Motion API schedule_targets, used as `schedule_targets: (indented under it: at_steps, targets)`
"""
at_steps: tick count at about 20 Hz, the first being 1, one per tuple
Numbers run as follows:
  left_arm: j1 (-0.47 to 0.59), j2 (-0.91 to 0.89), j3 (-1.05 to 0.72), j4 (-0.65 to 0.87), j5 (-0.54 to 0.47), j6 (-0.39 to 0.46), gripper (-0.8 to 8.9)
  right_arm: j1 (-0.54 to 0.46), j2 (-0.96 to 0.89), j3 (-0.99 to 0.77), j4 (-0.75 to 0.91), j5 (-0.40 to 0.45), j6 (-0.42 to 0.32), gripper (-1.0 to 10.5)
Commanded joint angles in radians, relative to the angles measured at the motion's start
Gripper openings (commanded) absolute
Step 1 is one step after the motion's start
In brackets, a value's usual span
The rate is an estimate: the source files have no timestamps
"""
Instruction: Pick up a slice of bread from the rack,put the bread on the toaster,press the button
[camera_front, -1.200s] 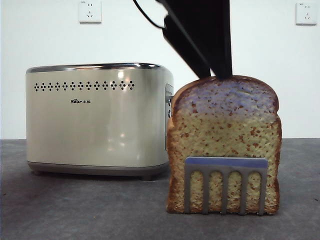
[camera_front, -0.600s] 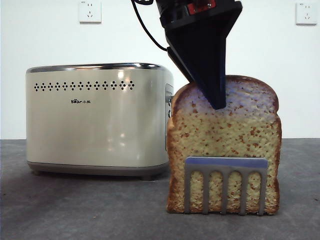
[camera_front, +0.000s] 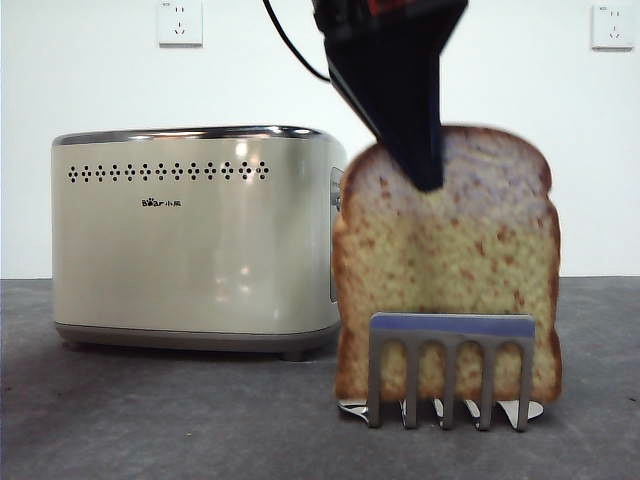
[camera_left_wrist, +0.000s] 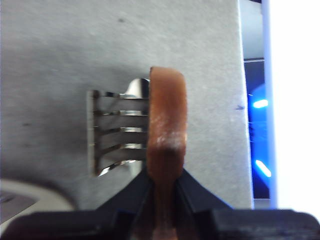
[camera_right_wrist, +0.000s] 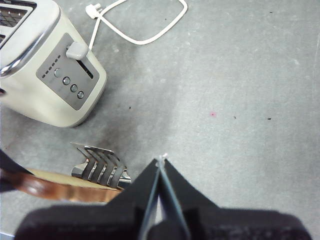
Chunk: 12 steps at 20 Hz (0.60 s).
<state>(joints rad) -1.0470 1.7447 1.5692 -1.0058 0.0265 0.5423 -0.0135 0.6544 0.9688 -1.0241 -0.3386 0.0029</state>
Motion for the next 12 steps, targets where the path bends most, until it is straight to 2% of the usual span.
schedule_targets:
  at_steps: [1, 5, 7, 10, 12]
  targets:
    - [-0.004, -0.048, -0.002, 0.002, -0.023, 0.024, -0.09, 0.000, -0.002, 0.003, 0.001, -0.002, -0.008, 0.0]
    - [-0.003, -0.148, -0.002, -0.005, -0.029, 0.051, -0.09, 0.000, -0.002, 0.003, -0.003, -0.002, -0.008, 0.0]
    - [-0.004, -0.211, -0.002, -0.032, -0.040, 0.109, -0.09, 0.000, -0.002, 0.003, -0.003, -0.002, -0.008, 0.0]
    - [-0.004, -0.307, 0.012, -0.145, -0.066, 0.228, -0.09, 0.000, -0.002, 0.003, -0.003, -0.002, -0.007, 0.0]
    - [-0.004, -0.349, 0.056, -0.244, -0.127, 0.248, -0.09, 0.000, -0.002, 0.003, -0.003, -0.002, -0.005, 0.0]
